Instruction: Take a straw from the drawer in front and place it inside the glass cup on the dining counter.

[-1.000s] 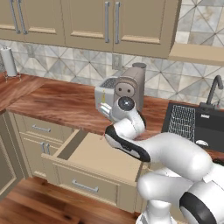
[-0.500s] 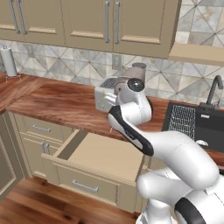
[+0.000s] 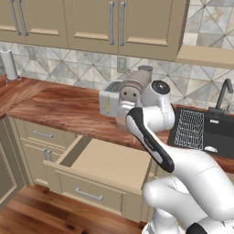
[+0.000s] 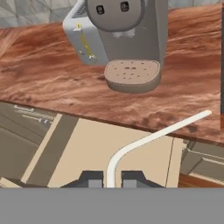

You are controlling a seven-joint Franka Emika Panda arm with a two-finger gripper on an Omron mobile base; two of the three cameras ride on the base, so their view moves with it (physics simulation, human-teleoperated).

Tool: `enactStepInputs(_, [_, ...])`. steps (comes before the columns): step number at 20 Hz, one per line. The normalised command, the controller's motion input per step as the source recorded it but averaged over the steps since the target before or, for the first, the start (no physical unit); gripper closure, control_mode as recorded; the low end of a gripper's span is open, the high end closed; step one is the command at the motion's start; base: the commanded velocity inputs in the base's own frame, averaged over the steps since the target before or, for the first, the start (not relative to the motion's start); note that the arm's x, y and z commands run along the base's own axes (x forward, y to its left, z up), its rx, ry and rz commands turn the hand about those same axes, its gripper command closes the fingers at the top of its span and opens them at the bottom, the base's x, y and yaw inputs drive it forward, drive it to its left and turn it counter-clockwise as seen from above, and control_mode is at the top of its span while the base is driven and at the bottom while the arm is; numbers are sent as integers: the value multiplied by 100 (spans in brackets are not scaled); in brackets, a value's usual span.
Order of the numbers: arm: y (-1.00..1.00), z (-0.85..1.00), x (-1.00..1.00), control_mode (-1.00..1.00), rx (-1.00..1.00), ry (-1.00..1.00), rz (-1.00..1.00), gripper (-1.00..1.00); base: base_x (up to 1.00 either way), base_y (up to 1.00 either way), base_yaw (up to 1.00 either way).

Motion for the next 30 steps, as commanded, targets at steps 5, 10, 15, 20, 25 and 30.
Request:
enactStepInputs(5, [-21,-5,-12,-100,-1,1,11,100,0,0,0])
enactStepInputs(10, [-18,0,-6,-100,0,0,6,100,0,0,0])
enactStepInputs(15, [-3,0,-13,100,0,0,0,100,-55,-8,0])
enactStepInputs(20, [0,0,0,100,0,0,0,100,-100,-6,0])
enactStepInputs(25, [0,0,0,100,0,0,0,100,-99,0,-3])
enactStepInputs(30, [0,0,0,100,0,0,0,100,-42,0,19])
